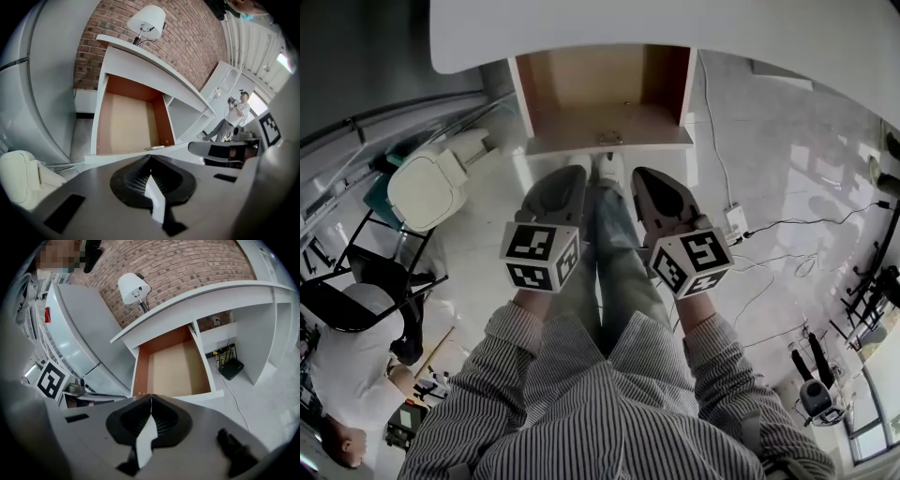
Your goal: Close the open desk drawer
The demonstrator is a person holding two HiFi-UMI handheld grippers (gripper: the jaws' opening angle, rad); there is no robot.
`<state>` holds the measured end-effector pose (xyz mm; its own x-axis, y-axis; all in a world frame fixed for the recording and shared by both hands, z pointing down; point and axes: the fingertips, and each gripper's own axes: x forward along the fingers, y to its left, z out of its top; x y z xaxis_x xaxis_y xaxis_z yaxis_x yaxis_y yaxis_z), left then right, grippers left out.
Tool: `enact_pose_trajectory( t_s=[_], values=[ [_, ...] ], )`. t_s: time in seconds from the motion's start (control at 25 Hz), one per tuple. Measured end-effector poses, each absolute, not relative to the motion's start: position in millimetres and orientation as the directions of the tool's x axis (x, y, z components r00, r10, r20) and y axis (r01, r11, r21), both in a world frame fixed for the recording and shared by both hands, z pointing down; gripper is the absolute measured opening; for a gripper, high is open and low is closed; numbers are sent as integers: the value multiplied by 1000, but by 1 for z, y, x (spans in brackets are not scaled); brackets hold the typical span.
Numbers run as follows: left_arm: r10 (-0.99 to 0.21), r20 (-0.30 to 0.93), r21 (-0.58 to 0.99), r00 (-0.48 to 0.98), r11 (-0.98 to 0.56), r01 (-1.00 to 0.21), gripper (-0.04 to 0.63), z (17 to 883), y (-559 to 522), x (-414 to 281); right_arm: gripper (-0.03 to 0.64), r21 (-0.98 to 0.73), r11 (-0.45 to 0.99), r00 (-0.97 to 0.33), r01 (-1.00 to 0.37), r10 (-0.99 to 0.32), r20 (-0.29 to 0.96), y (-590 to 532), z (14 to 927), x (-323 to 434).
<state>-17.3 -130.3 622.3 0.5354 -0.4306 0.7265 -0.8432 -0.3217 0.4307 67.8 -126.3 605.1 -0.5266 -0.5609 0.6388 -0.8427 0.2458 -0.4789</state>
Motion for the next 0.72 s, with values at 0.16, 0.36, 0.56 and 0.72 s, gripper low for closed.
enact_pose_trajectory(
  t_s=[0.16,0.36,0.56,0.72],
  values=[
    [-420,737,445,529,-287,-848,12,640,-127,-19,17,-481,220,-514,-849,-556,653,-126,625,71],
    [-425,749,441,509,-255,-861,12,657,-125,-21,17,-487,173,-492,-856,-562,665,-125,644,75],
    [-451,747,433,489,-228,-872,12,671,-128,-22,17,-476,142,-461,-868,-583,669,-129,661,81],
    [-469,750,416,466,-213,-884,12,681,-129,-25,17,-470,127,-442,-874,-611,657,-131,669,85]
  ],
)
